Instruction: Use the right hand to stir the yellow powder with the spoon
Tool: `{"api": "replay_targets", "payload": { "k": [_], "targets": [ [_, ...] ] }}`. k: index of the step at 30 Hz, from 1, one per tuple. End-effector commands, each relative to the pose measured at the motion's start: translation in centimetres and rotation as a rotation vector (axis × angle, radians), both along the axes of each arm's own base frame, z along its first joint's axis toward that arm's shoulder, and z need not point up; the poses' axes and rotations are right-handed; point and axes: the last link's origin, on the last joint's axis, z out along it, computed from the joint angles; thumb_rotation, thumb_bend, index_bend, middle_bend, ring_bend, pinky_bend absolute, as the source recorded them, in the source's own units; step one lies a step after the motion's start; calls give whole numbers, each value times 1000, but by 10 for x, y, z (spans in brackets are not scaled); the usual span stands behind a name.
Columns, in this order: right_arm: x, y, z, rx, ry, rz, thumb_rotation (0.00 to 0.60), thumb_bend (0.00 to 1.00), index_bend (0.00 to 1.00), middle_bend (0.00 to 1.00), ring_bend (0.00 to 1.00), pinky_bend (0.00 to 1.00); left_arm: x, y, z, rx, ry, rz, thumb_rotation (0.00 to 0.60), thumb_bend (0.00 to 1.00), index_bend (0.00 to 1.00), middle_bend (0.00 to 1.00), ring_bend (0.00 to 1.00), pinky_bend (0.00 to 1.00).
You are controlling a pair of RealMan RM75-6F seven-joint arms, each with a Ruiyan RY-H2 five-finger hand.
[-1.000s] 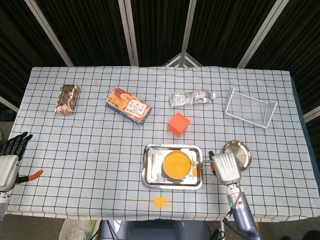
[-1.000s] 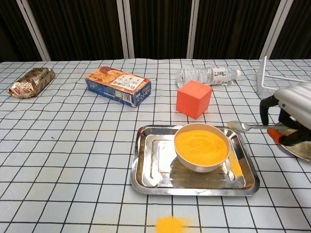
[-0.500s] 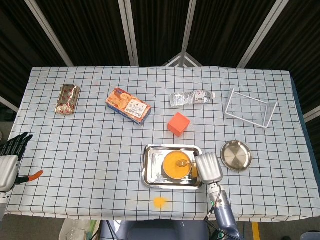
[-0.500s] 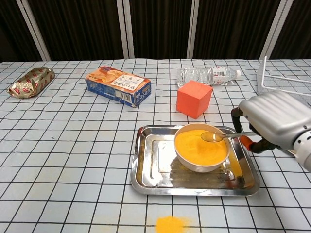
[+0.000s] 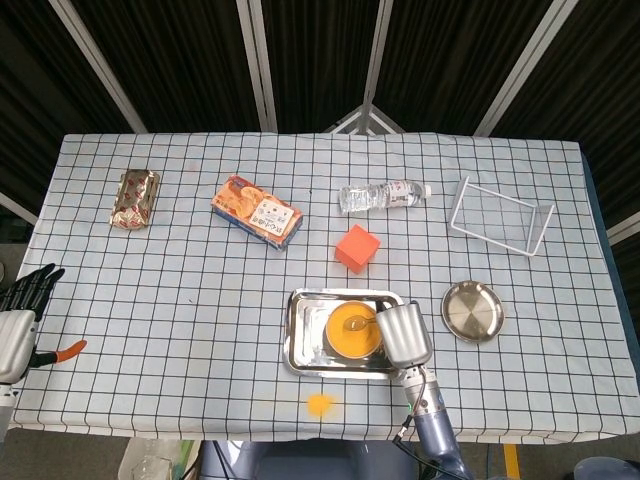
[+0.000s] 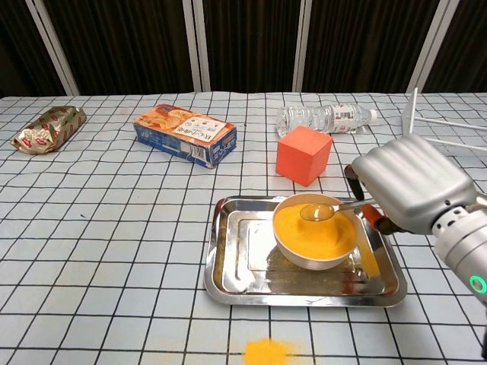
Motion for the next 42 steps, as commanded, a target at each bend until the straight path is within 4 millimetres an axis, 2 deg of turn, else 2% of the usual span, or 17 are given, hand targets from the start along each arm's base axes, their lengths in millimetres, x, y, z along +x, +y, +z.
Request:
{"api": "replay_targets", "payload": {
  "k": [1, 18, 21, 28, 37, 39, 42],
  "targets": [
    [-1, 1, -1, -4, 16, 1, 600, 495, 554, 968, 982, 812, 0, 0, 0, 0, -1, -1, 600, 0, 0, 0, 0, 0],
    [-1, 10, -4, -9, 43, 15, 600, 496, 537, 968, 982, 812, 0, 2, 1, 6, -4, 4, 600, 0, 0, 0, 0, 0],
    [0, 12, -3, -10, 43, 23, 600, 495, 508, 968, 982, 811, 0, 2, 1, 4, -3, 3, 600, 0, 0, 0, 0, 0],
    [1, 19, -2, -2, 44, 40, 600, 494, 355, 968, 982, 812, 0, 2, 1, 7, -3, 3, 600, 0, 0, 0, 0, 0],
    [0, 24, 1, -6, 47, 61, 600, 483, 318, 968, 982, 812, 0, 1, 1, 8, -3, 3, 600, 0, 0, 0, 0, 0],
    [-1, 24, 4, -5, 41, 54, 600, 528, 318, 968, 982, 812, 0, 2, 1, 6, -4, 5, 600, 0, 0, 0, 0, 0],
    [-4, 23, 10, 5, 32, 26, 600, 660, 318, 968, 982, 812, 0, 2, 1, 3, -3, 5, 600, 0, 0, 0, 0, 0]
  ]
}}
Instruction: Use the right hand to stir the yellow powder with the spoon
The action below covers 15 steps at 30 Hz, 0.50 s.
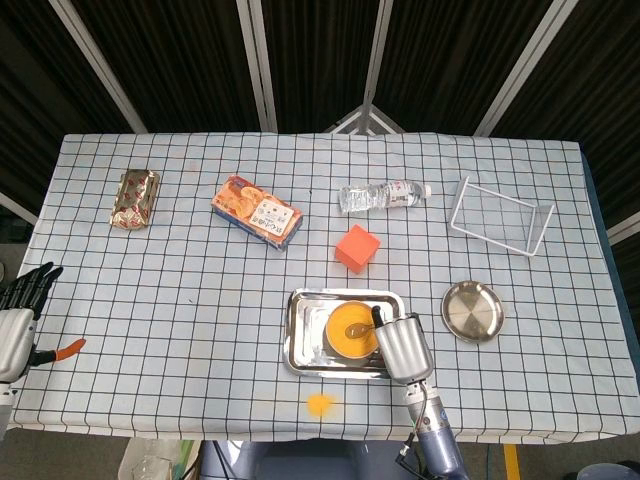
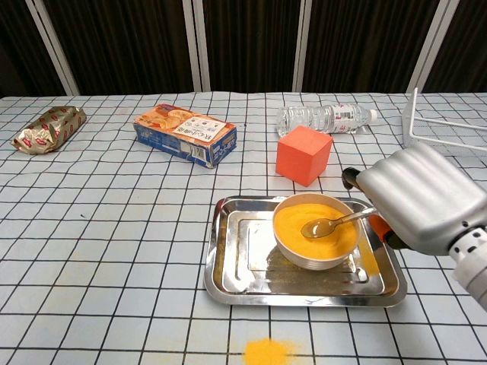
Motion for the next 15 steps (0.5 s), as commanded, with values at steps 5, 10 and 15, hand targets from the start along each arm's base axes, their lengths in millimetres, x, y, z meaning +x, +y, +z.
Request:
{"api": "replay_targets", "payload": {
  "k": [5, 10, 15],
  "targets": [
    [-11, -2, 8, 30, -2, -82, 600, 731, 318, 968, 982, 812, 1, 0, 0, 1, 3, -3, 600, 0, 0, 0, 0, 0],
    [-18, -4, 8, 41, 7, -115, 600, 732, 318, 968, 982, 811, 1, 0, 0, 1, 4, -1, 600, 0, 0, 0, 0, 0],
    [-22, -4, 5, 53, 11, -137, 600, 731, 327, 968, 982, 812, 1, 0, 0, 1, 3, -1, 600, 0, 0, 0, 0, 0]
  ]
}}
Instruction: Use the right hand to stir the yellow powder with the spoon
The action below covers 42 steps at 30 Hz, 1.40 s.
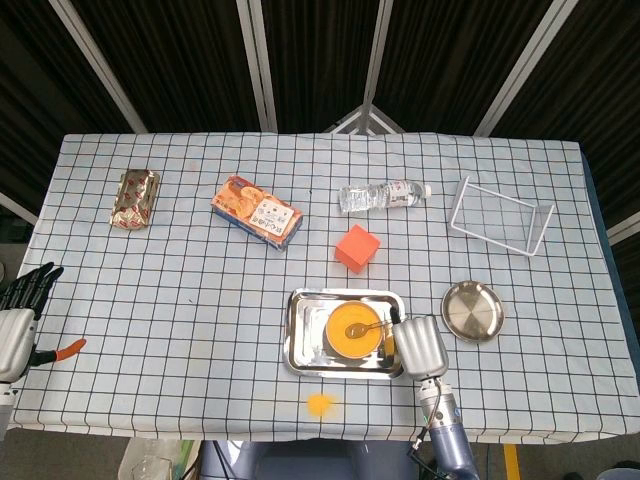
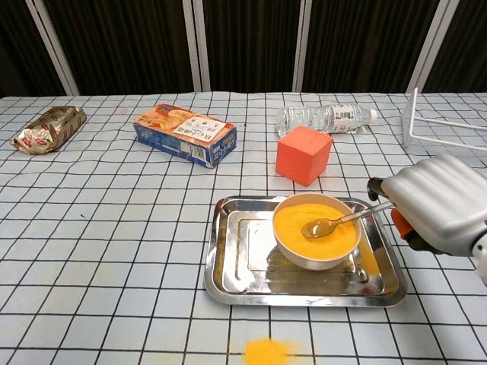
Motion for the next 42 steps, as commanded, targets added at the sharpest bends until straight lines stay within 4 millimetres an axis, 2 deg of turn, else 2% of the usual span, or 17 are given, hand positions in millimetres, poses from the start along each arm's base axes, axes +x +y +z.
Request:
{"api": "replay_targets", "payload": {
  "k": [1, 7, 13, 32, 37, 42],
  "targets": [
    [-2, 1, -2, 7, 2, -7, 600, 731, 337, 968, 982, 812, 0, 0, 0, 0, 0, 1, 600, 0, 0, 0, 0, 0],
    [-2, 6, -5, 17, -4, -2, 600, 735, 379, 968, 982, 812, 0, 0, 0, -2, 0, 0, 600, 0, 0, 0, 0, 0],
    [-3, 10, -5, 21, -3, -3, 600, 763, 379, 968, 982, 812, 0, 0, 0, -1, 0, -1, 600, 0, 0, 0, 0, 0],
    [0, 22, -1, 40, -26, 13, 600, 760, 379, 968, 982, 812, 0, 0, 0, -2, 2, -1, 600, 0, 0, 0, 0, 0],
    [2, 20, 1, 29, -44, 29, 600, 621, 379, 968, 982, 812, 0, 0, 0, -2, 2, -1, 600, 0, 0, 0, 0, 0],
    [3, 17, 3, 15, -63, 32, 600, 592, 379, 968, 982, 812, 0, 0, 0, -2, 2, -2, 600, 0, 0, 0, 0, 0]
  ]
}}
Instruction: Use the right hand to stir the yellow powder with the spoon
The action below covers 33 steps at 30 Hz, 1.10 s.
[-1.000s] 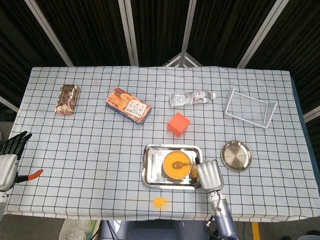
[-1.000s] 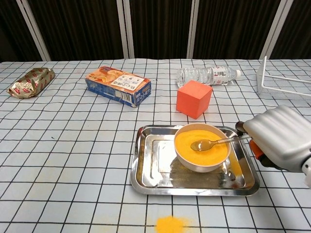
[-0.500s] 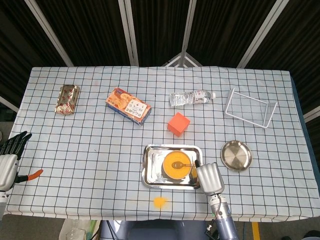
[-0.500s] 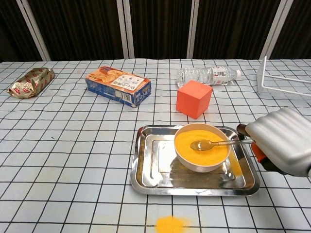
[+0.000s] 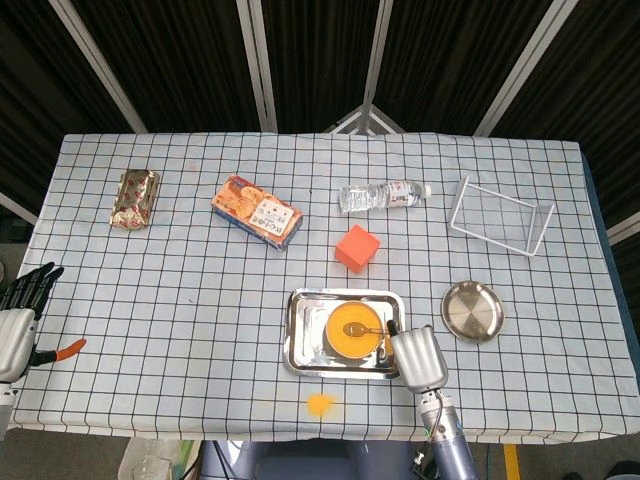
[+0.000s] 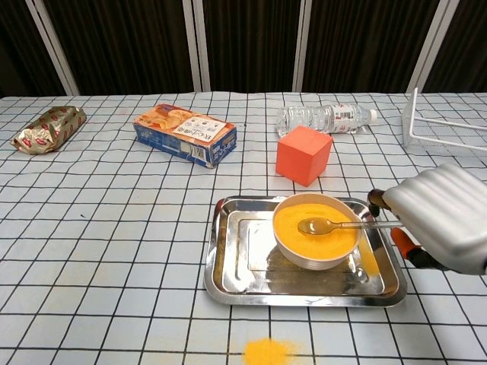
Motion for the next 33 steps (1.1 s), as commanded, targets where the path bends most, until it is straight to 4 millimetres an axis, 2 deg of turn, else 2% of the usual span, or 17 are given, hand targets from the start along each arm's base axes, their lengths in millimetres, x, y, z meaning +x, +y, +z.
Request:
{"api": "replay_targets", "payload": {
  "k": [1, 9, 14, 19, 23, 28, 33],
  "targets": [
    [0, -2, 1, -4, -12, -4, 600, 590, 379, 968, 982, 812, 0, 0, 0, 0, 0, 0, 600, 0, 0, 0, 0, 0],
    [5, -7, 4, 1, -33, -19, 600, 561, 379, 968, 982, 812, 0, 0, 0, -1, 1, 2, 600, 0, 0, 0, 0, 0],
    [7, -8, 6, -2, -15, -34, 600, 463, 374, 968, 982, 812, 0, 0, 0, -1, 1, 3, 600, 0, 0, 0, 0, 0],
    [9, -9, 9, -16, 3, -41, 600, 393, 182, 968, 982, 811, 0, 0, 0, -2, 1, 1, 600, 0, 0, 0, 0, 0],
    [16, -11, 17, -40, 7, -33, 600, 359, 179, 968, 982, 812, 0, 0, 0, -1, -1, 0, 600, 0, 0, 0, 0, 0],
    [23, -13, 28, -53, 6, -25, 600, 325, 261, 968, 982, 812, 0, 0, 0, -3, -1, -3, 600, 0, 0, 0, 0, 0],
    [26, -13, 34, -49, 9, -43, 600, 321, 448, 967, 982, 811, 1, -1, 0, -3, -5, -5, 600, 0, 0, 0, 0, 0]
  ]
}}
